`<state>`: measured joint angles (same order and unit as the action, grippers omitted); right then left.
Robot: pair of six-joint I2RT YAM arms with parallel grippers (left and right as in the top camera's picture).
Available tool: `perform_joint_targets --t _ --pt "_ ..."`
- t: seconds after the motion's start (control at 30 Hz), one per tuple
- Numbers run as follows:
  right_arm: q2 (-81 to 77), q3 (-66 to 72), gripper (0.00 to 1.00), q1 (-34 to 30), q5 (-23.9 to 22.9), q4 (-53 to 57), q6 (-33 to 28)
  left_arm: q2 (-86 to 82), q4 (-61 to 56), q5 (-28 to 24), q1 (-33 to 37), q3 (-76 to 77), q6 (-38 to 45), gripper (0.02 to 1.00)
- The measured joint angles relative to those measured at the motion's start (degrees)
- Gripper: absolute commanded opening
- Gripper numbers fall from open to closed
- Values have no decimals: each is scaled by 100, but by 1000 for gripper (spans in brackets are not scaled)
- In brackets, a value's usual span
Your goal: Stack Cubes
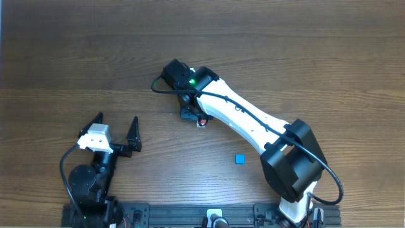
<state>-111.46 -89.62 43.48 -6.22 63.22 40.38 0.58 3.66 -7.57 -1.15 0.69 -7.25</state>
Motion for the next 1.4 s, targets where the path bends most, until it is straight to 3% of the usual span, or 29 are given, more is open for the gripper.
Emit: perform_joint_targets --t 0.33,0.47,0.5,0.87,1.17,1.4 --pt "-144 17 586 0 0 0 22 0 0 0 0 0 0 1000" --pt "-144 17 965 0 4 0 55 0 0 0 0 0 0 1000" --pt "-144 17 993 0 -2 0 28 0 0 0 0 0 0 998" --pt "-7 46 993 24 2 195 -35 0 0 0 0 0 0 1000" --pt "1707 153 991 249 -153 1281 -164 0 0 0 0 0 0 1000" --pt "2846 1569 991 236 -238 1257 -13 0 0 0 0 0 0 1000"
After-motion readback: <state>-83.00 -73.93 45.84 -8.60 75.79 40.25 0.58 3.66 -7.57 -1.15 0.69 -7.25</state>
